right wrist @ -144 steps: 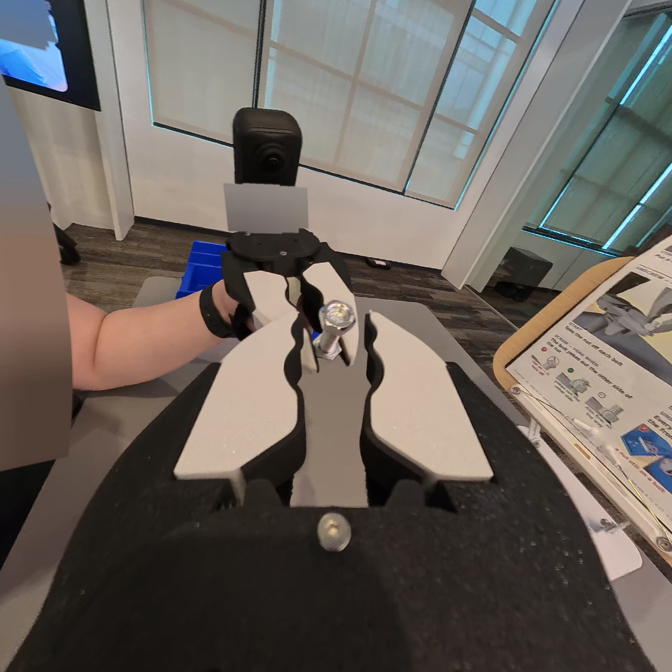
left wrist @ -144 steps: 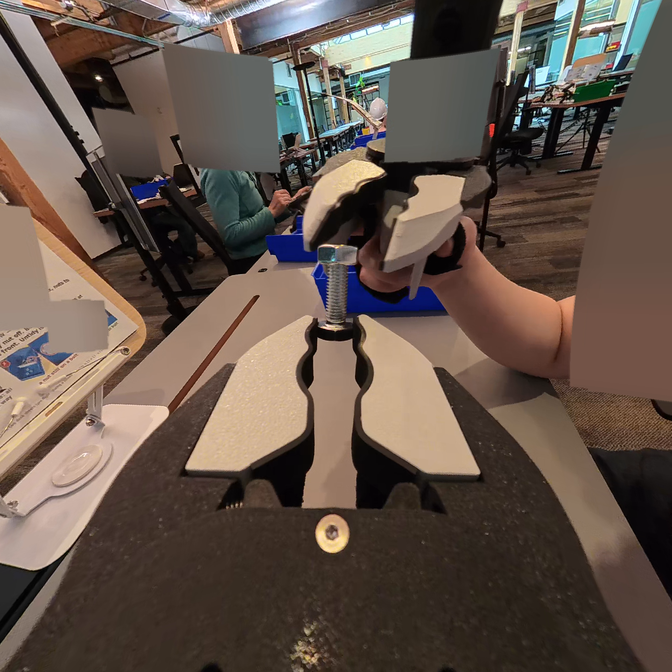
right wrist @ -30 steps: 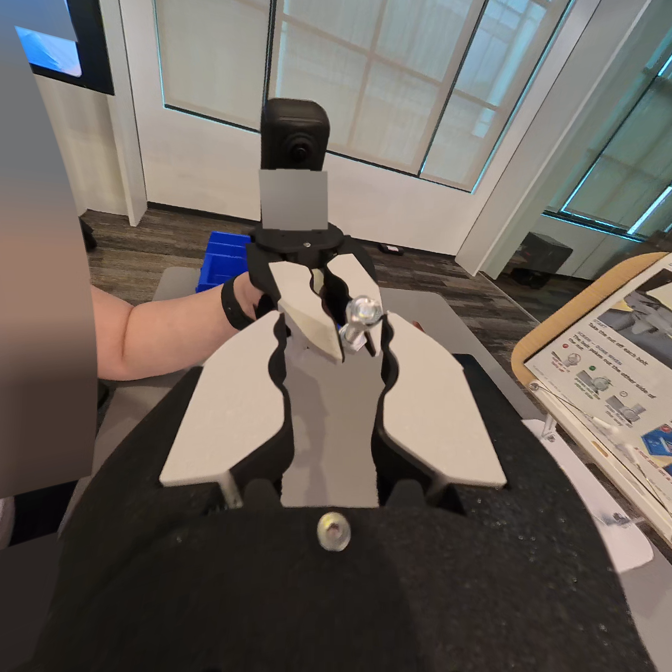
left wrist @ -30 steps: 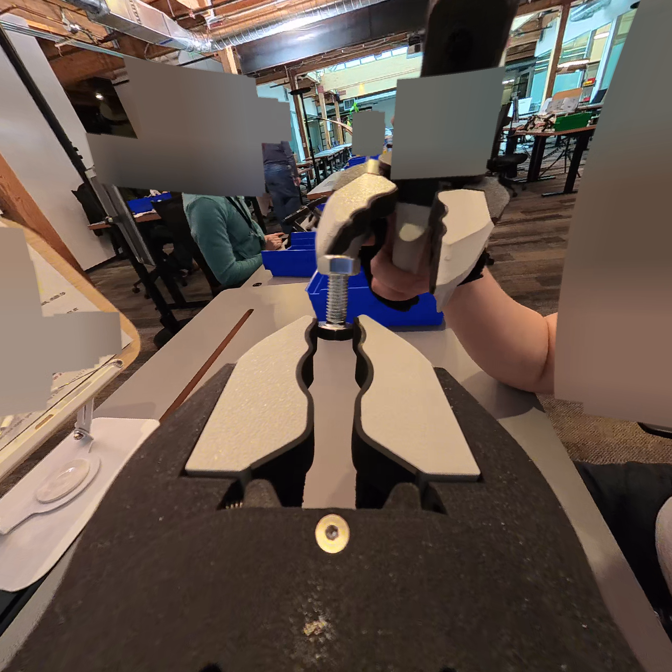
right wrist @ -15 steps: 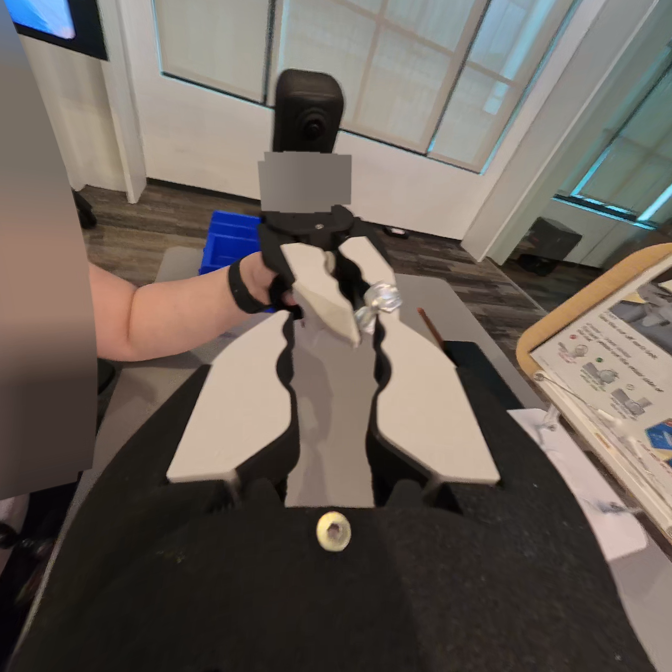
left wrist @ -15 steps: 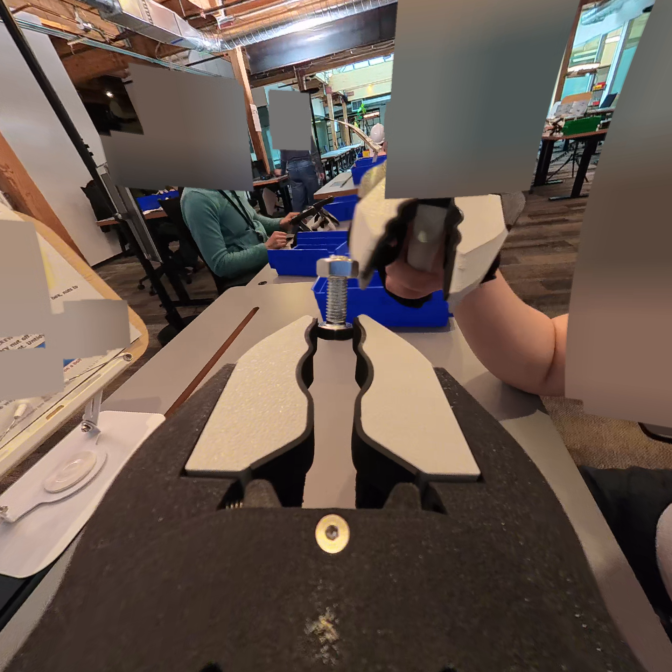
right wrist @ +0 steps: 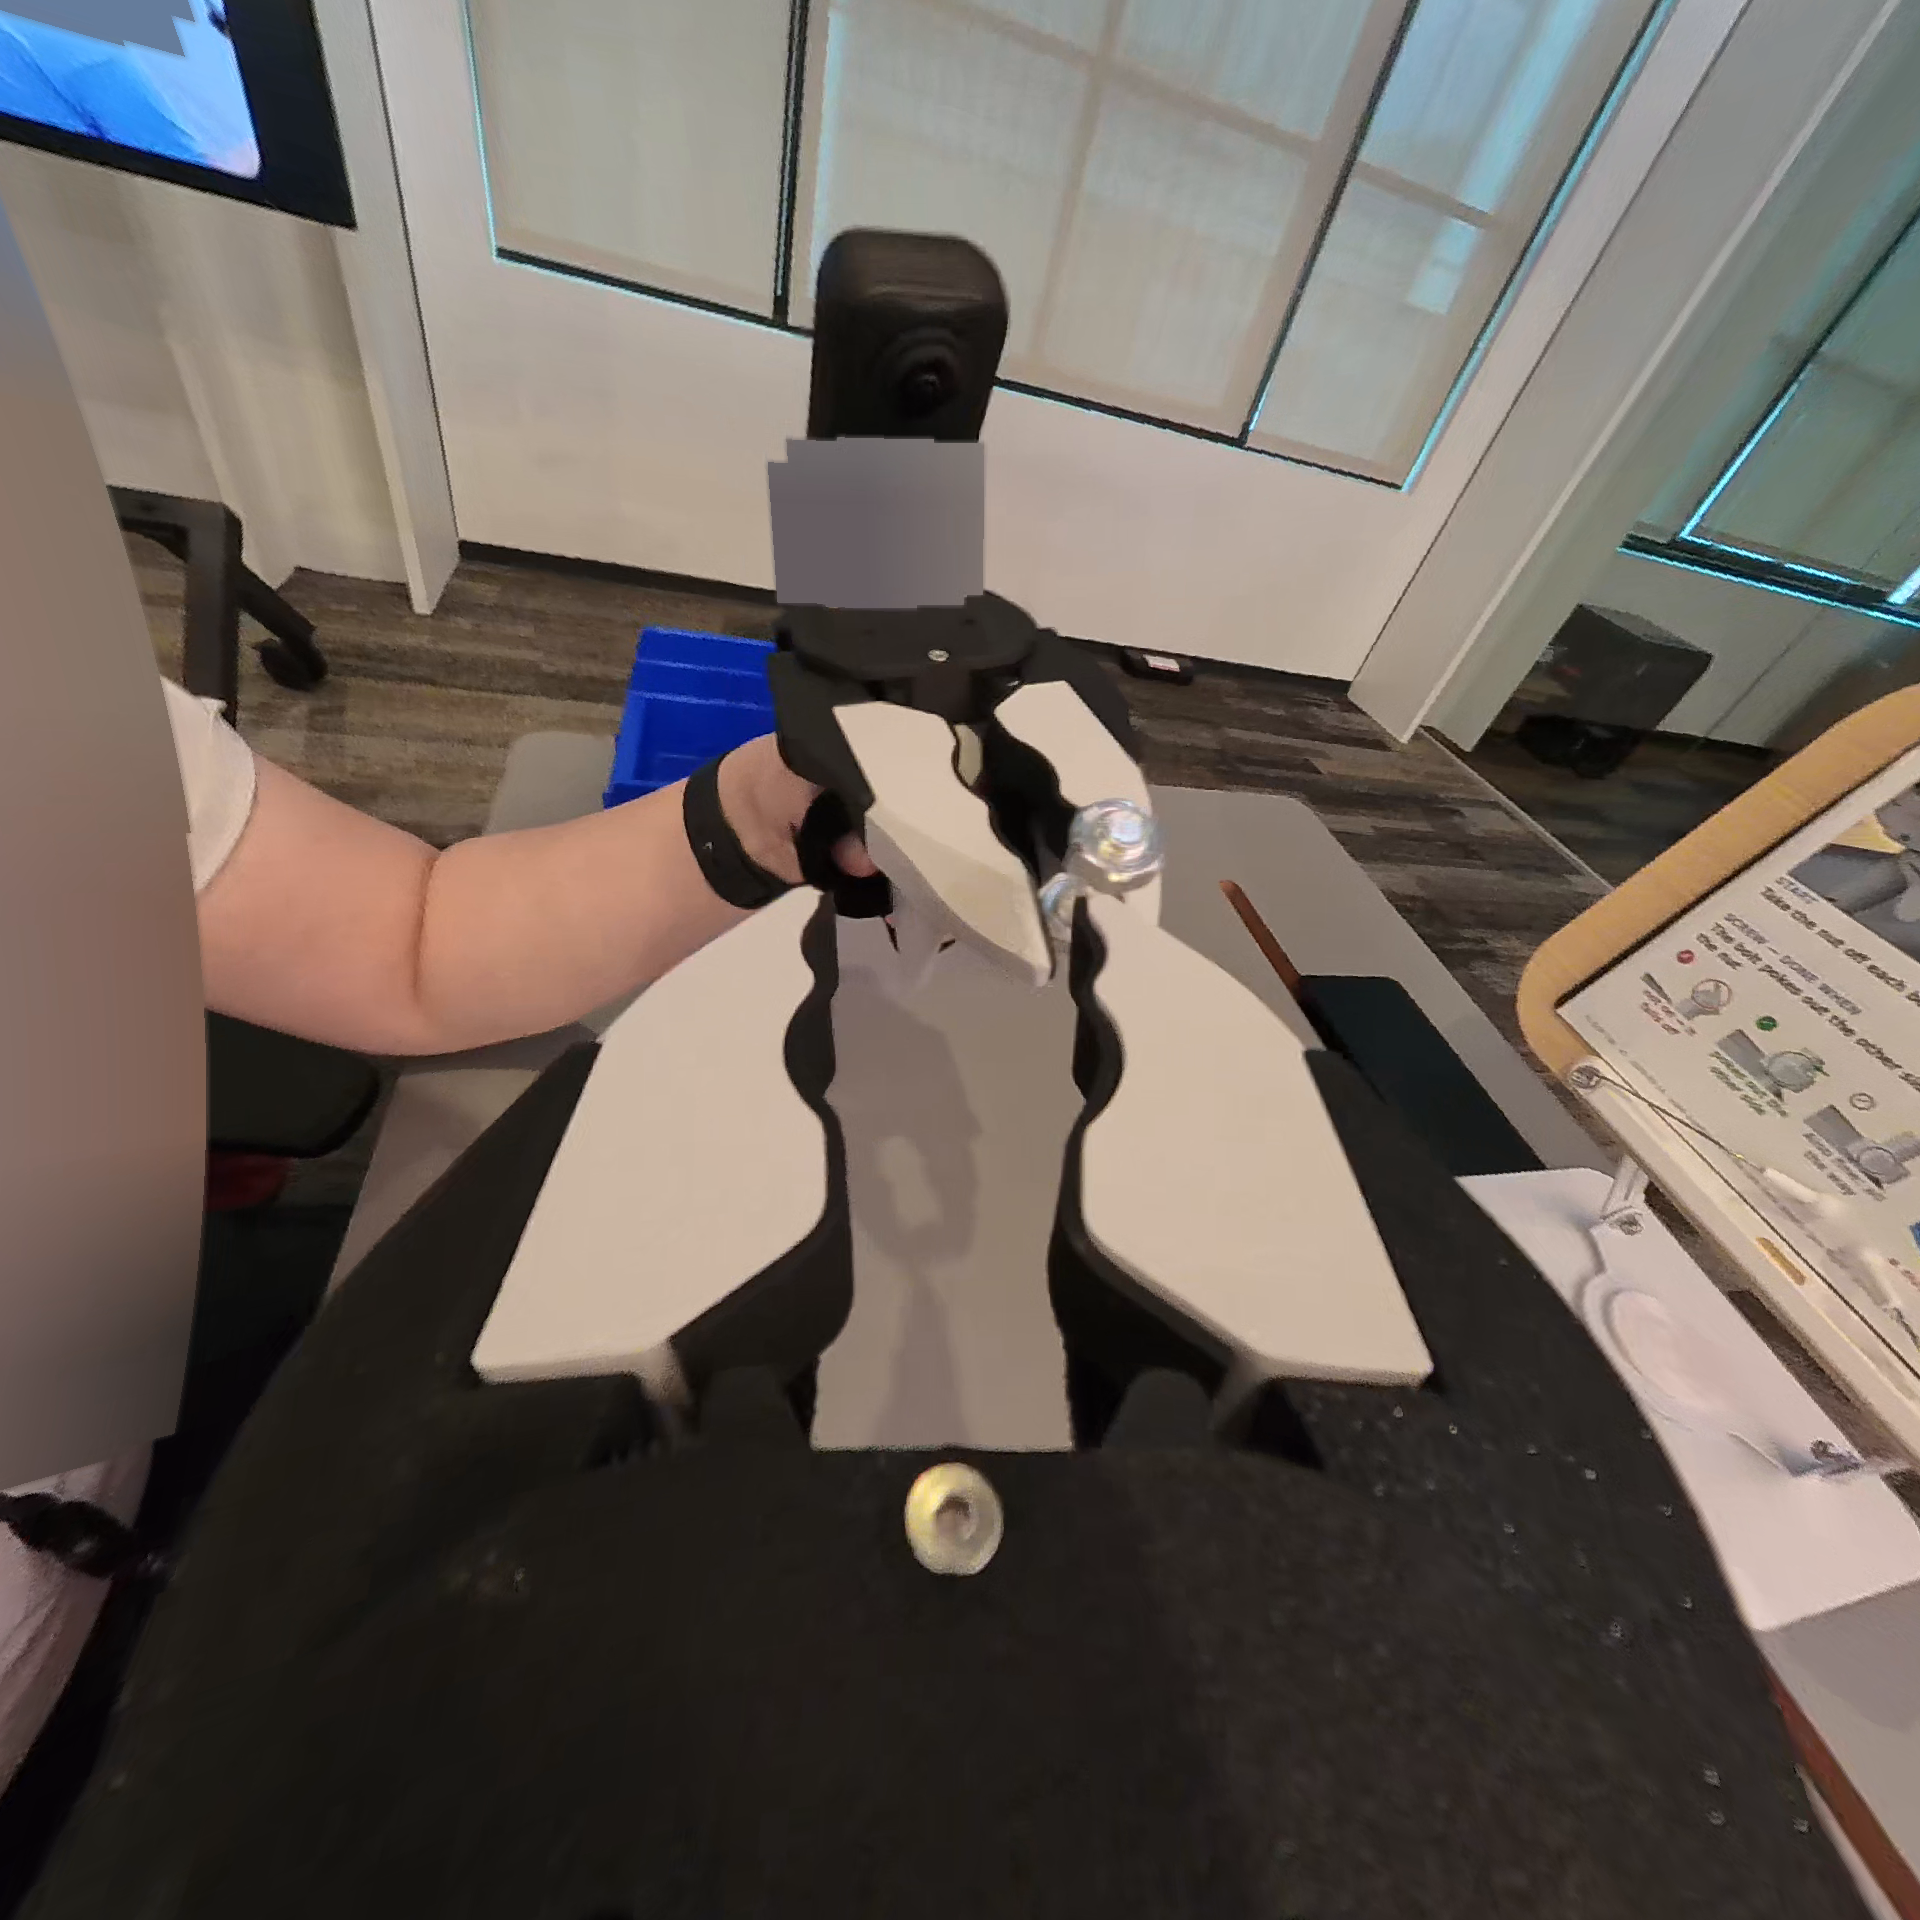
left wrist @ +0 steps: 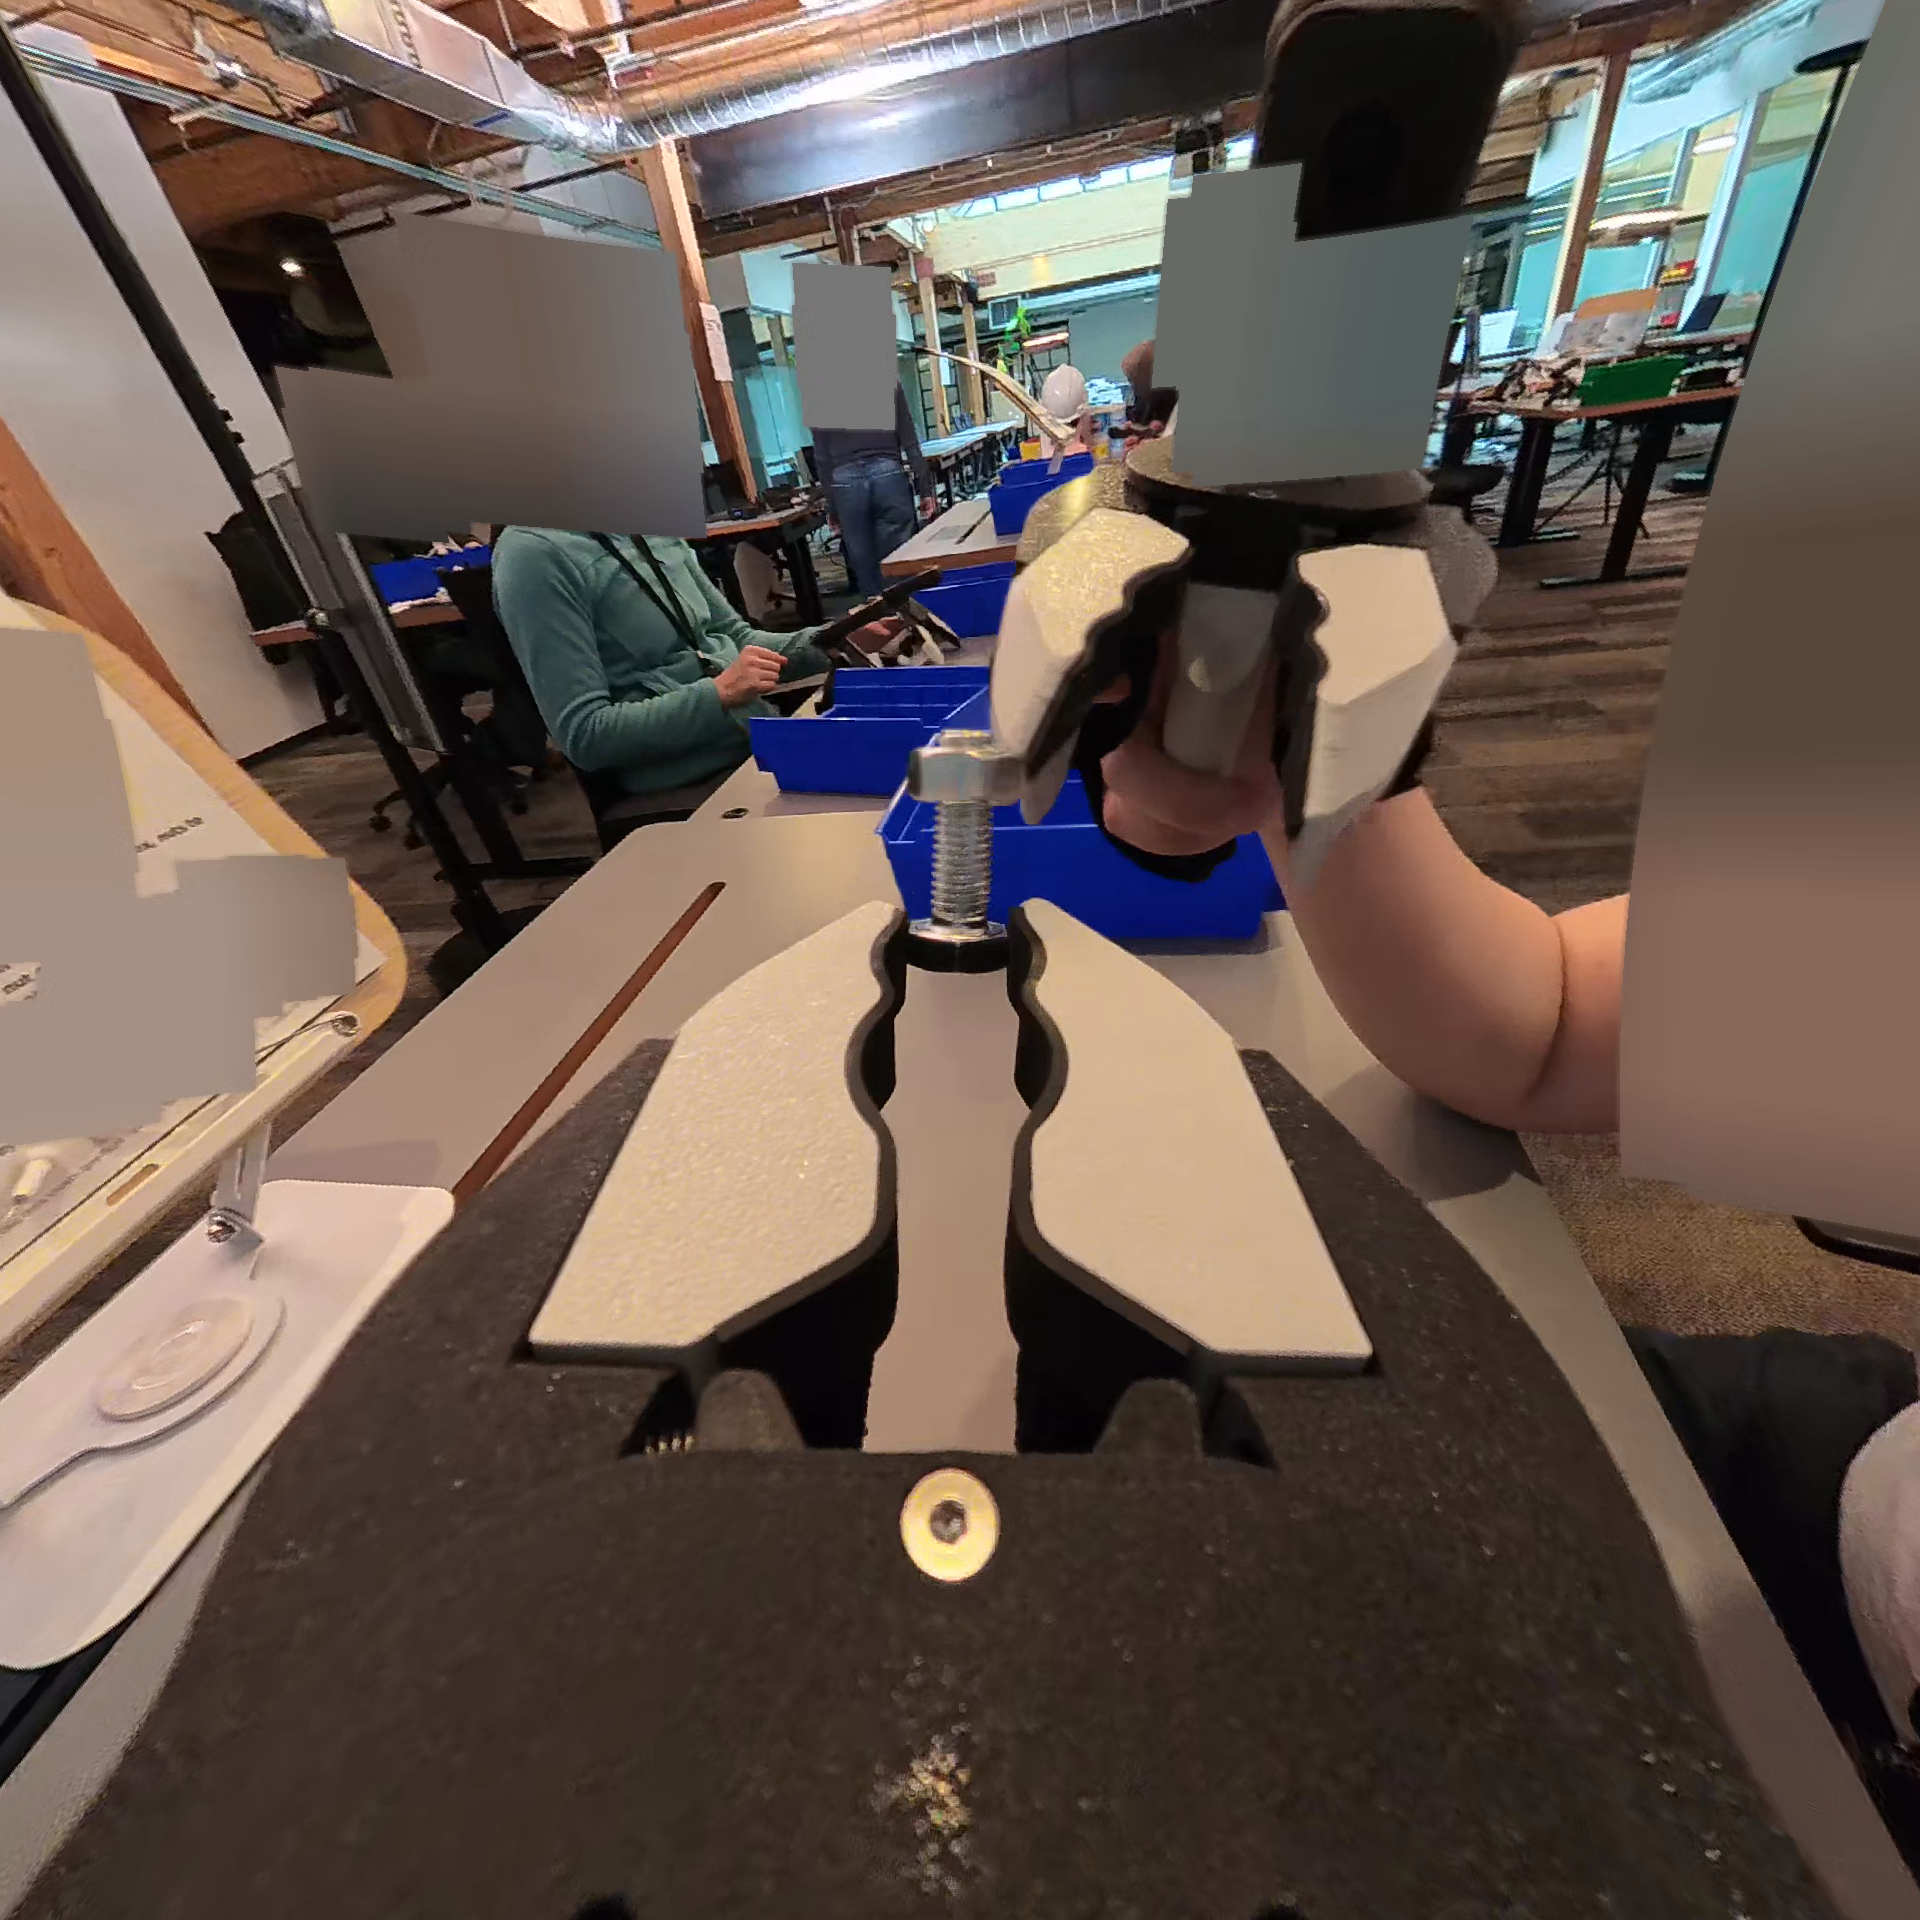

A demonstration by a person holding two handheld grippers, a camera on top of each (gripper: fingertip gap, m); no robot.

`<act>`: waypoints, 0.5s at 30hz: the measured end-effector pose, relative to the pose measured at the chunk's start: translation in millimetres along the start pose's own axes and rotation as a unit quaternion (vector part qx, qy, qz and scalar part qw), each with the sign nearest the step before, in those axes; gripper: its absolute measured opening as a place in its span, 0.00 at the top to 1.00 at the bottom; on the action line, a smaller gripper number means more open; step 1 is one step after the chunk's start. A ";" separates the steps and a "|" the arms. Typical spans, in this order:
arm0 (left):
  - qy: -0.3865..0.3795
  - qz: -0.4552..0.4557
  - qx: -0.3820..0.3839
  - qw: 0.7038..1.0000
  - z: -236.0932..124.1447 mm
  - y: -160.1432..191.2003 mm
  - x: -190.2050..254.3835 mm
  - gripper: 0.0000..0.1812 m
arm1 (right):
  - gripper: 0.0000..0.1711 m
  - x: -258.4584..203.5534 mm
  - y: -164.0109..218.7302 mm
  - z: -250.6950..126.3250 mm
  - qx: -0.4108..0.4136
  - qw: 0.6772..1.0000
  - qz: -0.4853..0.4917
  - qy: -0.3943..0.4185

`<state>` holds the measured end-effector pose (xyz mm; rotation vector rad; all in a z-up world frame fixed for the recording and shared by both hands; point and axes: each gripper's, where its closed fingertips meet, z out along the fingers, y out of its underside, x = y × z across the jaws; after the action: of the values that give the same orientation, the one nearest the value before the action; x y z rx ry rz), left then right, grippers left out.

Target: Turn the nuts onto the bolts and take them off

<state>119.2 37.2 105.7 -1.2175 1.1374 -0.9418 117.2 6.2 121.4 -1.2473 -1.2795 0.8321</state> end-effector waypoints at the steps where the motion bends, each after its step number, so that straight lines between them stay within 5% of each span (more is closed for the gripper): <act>1: 0.001 0.001 0.001 1.000 0.5 -0.4 1.1 0.90 | 0.75 3.2 -0.9 -0.4 0.004 1.000 0.001 0.010; 8: 0.000 0.017 -0.013 1.000 7.5 3.8 5.8 0.90 | 0.65 4.0 1.2 8.2 0.008 1.000 0.007 0.012; 12: -0.014 0.005 -0.002 1.000 -0.9 -0.8 -3.3 0.90 | 0.75 -2.2 2.5 2.2 -0.009 1.000 0.004 -0.003; 15: 0.002 0.000 0.004 1.000 0.0 -3.0 2.3 0.90 | 0.73 5.4 -2.2 0.8 0.010 1.000 0.006 0.018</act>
<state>119.7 34.6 108.4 -1.2091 1.1352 -0.9488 117.0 11.2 124.6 -1.2512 -1.2326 0.8249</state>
